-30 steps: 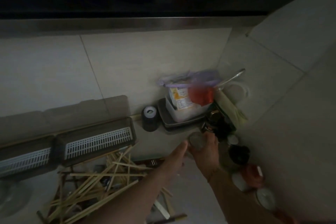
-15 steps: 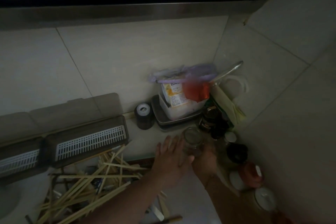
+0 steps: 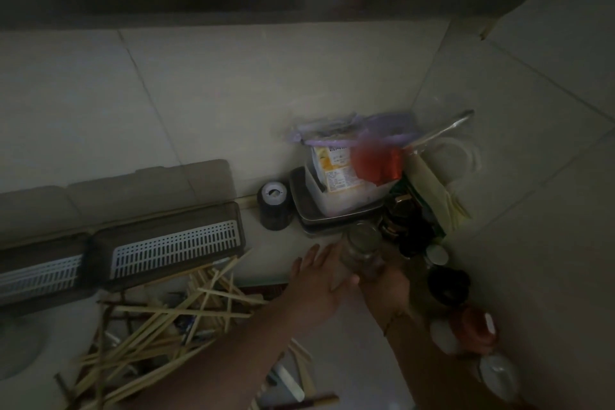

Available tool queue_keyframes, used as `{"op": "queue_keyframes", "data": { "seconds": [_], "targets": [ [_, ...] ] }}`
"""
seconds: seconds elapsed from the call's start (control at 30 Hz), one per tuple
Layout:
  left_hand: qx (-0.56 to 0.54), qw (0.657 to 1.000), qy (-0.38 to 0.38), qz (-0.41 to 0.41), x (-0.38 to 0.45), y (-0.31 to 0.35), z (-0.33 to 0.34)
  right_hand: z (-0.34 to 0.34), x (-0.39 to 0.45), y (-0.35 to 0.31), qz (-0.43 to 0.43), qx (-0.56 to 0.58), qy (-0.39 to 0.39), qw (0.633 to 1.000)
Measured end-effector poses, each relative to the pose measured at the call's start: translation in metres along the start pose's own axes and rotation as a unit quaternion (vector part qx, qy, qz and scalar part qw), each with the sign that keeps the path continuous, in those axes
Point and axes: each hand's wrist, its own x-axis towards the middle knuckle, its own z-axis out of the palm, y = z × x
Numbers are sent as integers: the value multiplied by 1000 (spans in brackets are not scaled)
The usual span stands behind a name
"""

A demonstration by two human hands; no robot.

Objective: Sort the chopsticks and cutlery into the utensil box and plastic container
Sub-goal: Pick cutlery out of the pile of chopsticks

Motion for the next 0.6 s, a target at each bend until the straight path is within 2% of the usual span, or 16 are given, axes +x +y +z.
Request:
{"op": "queue_keyframes", "data": {
  "seconds": [0.1, 0.17, 0.23, 0.37, 0.47, 0.53, 0.6],
  "targets": [
    [39, 999, 26, 1, -25, -20, -15, 13, -24, -1, 72, 74, 7, 995],
    [63, 995, 72, -5, -46, -40, -29, 22, -40, -17, 62, 92, 13, 994],
    [36, 993, 114, -16, -71, -64, -47, 28, -52, -48, 33, 107, 7, 994],
    [27, 978, 206, -2, -125, -117, -86, 53, -78, -124, -76, 130, -25, 988],
    [98, 955, 280, -3, -176, -156, -114, 77, -113, -183, -201, 115, -116, 966],
    [152, 938, 309, -40, -212, -182, -132, 95, -136, -216, -279, 75, -155, 945],
    [212, 919, 311, -119, -242, -209, -149, 112, -156, -240, -330, 56, -169, 927]
  ]
}}
